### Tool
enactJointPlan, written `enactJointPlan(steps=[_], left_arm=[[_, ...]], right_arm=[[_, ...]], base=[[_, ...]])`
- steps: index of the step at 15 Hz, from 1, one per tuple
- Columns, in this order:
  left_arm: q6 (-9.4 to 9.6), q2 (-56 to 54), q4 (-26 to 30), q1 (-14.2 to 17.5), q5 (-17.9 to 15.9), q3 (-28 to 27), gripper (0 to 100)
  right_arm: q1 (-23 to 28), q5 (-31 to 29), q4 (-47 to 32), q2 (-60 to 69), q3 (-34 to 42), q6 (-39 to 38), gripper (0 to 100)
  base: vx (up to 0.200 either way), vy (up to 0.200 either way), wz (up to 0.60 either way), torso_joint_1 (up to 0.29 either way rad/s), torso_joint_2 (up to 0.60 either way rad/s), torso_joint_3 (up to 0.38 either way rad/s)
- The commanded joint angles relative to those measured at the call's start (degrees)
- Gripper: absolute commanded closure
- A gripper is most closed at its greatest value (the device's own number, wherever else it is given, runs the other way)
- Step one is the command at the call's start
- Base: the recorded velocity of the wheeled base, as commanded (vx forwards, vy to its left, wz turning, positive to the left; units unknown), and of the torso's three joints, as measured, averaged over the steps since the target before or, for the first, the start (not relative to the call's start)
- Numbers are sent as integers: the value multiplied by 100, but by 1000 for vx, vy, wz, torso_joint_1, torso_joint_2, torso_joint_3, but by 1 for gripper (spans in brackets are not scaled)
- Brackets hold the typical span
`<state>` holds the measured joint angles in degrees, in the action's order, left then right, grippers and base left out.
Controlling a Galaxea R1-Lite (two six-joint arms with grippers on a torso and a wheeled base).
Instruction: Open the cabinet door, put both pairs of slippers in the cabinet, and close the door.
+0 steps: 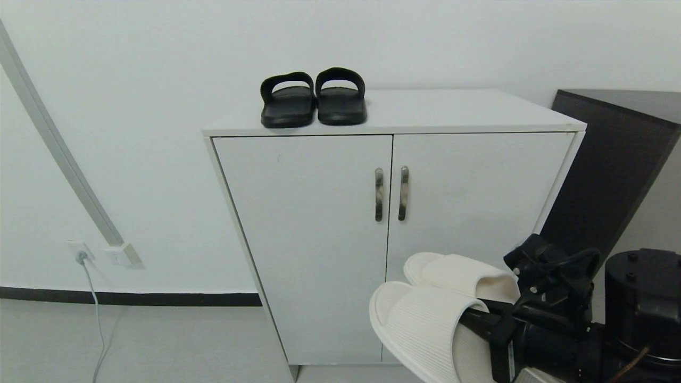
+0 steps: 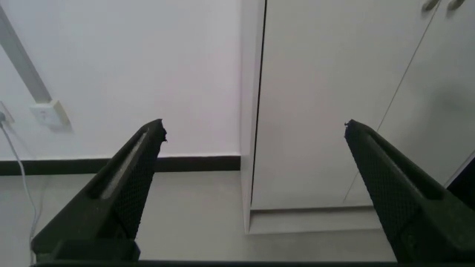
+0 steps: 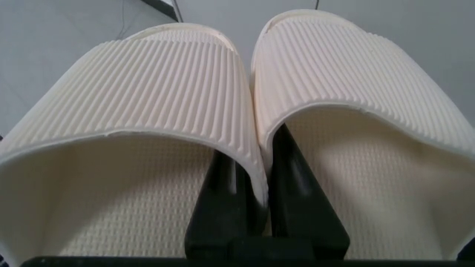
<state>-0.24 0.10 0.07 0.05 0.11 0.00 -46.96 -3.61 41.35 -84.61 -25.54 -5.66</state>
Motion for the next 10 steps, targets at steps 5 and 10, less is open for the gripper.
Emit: enactJointPlan(steps=[5,10], left_arm=[[-20,17,1,4,-2,-9,0],[-20,-1,1,4,15,-9,0]], right_arm=[[2,-8,-4,-29,67,56,100],[2,0,5,6,128,109,100]], base=[[0,0,0,-35,403,358],[0,0,0,-5,68,72]])
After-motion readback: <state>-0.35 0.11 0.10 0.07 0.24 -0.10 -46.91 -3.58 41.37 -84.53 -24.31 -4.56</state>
